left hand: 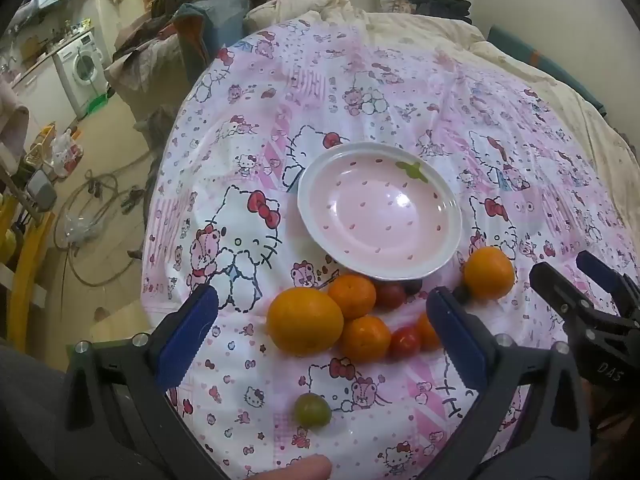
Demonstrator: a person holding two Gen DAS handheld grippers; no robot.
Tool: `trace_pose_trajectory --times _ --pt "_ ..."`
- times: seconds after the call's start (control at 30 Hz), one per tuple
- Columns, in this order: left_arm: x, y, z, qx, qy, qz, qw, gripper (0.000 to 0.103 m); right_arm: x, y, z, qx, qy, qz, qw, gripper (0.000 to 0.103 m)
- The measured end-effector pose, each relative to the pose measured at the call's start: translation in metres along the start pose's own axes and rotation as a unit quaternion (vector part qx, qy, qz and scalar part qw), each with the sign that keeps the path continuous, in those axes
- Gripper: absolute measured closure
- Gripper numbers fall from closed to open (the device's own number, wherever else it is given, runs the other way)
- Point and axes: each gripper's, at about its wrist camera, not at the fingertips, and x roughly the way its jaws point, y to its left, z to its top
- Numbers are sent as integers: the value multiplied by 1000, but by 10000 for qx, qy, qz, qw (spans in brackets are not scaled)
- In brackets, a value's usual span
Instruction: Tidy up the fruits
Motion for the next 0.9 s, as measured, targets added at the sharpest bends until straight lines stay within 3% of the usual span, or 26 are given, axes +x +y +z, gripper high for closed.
trace_pose_trajectory --times 0.9 --pt "0 4 6 9 0 66 10000 0 0 4 -1 -23 -39 -12 10000 0"
